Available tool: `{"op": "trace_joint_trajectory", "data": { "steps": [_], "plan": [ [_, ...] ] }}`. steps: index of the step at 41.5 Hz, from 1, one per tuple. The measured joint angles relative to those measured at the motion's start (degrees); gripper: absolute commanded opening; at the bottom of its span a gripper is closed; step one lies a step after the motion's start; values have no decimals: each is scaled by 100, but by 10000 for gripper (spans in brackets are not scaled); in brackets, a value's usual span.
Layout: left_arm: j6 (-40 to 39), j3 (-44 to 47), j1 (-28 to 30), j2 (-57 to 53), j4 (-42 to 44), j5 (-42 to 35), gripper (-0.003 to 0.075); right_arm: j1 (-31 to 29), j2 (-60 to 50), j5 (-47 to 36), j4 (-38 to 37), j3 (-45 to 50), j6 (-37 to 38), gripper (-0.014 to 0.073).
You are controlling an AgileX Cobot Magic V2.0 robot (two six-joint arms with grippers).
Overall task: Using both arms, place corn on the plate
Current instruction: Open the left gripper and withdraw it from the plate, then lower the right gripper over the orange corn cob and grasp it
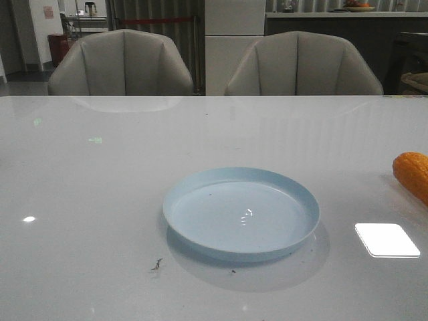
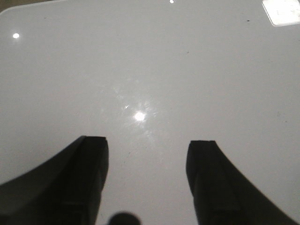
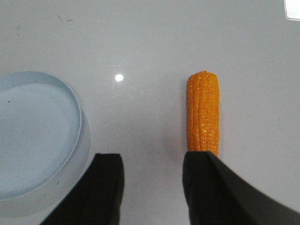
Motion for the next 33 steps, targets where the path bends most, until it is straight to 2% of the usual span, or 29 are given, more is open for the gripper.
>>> {"op": "trace_joint_trajectory", "data": {
  "steps": [8,12,15,21,33],
  "plan": [
    [-63,2019,384,-1394,-122,-921,442,-66,111,-24,-403,-13,289,416],
    [-87,2690,436,-2008,-132,-1144,442,-245,363,-34,-622,-105,397,428],
    [-87,3060,445,-2412,-144,-1218,442,-412,675,-34,-691,-230,433,472],
    [-87,3371,445,-2930,-206,-1265,442,-569,1466,-91,-751,-617,446,572],
    [-100,3414,445,-3140,-206,-1309,442,-581,3211,-343,-751,-1338,446,577]
  ]
}}
